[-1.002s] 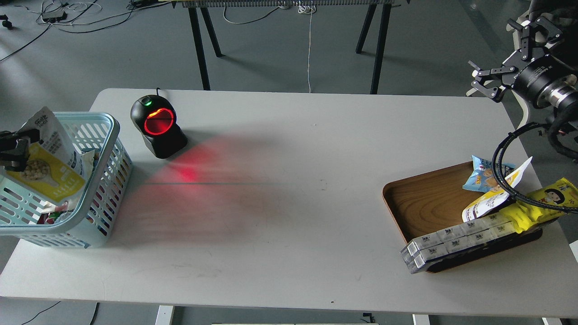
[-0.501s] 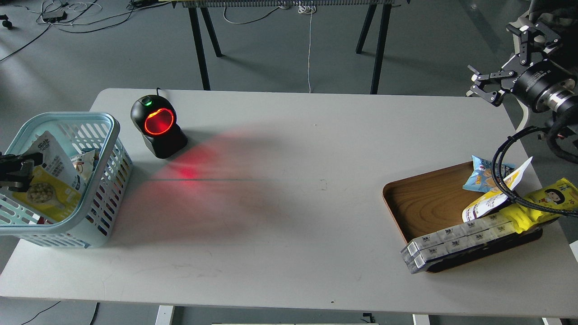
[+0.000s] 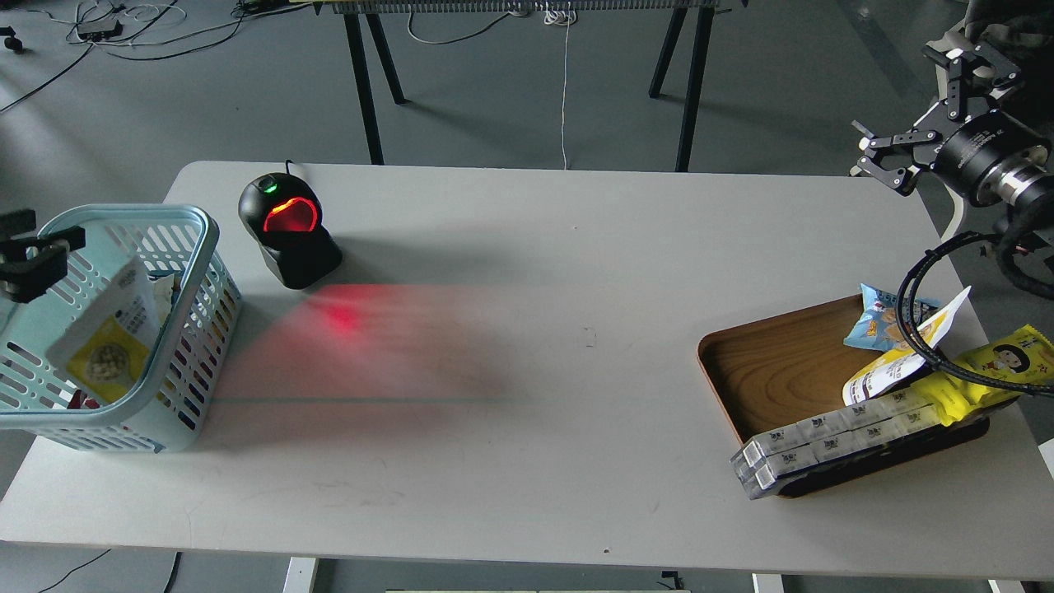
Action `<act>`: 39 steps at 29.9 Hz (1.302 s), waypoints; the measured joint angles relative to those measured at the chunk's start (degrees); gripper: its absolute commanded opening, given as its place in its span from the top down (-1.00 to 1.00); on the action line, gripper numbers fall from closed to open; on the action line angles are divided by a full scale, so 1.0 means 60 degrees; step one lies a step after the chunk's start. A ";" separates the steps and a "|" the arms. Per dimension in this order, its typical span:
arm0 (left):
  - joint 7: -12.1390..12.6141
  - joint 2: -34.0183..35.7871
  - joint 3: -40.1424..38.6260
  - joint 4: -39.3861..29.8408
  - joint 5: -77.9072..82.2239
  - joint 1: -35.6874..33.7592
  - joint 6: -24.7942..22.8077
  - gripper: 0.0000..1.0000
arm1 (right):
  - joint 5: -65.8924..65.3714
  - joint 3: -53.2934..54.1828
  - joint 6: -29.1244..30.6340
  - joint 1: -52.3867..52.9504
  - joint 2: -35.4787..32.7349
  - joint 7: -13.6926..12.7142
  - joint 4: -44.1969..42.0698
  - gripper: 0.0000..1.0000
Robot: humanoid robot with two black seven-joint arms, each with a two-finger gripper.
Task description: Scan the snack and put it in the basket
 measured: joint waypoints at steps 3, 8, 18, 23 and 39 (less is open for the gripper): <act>0.0009 -0.0083 -0.0959 0.0047 -0.0205 -0.0002 -0.0149 -1.00 | -0.0003 0.0000 -0.0006 0.0000 0.0000 0.0000 0.0004 -0.98; 0.0121 -0.0899 -0.2299 0.0499 -0.1554 0.0002 -0.0290 -1.00 | -0.0003 0.0024 -0.0008 0.0010 0.0000 0.0005 0.0005 -0.98; 0.0096 -0.4389 -0.4012 0.2626 -0.5047 -0.0151 0.0102 -1.00 | -0.0003 0.0174 -0.0019 0.0031 -0.0015 0.0001 0.0003 -0.98; 0.0128 -0.6291 -0.4992 0.3533 -0.8076 -0.0153 0.0027 -1.00 | -0.0003 0.0176 -0.0001 0.0031 -0.0015 -0.0001 0.0003 -0.98; 0.0286 -1.0331 -0.6634 0.6475 -1.3379 0.0081 -0.1494 -1.00 | -0.0001 0.0769 -0.0087 -0.0564 -0.0502 0.0018 0.2370 -0.98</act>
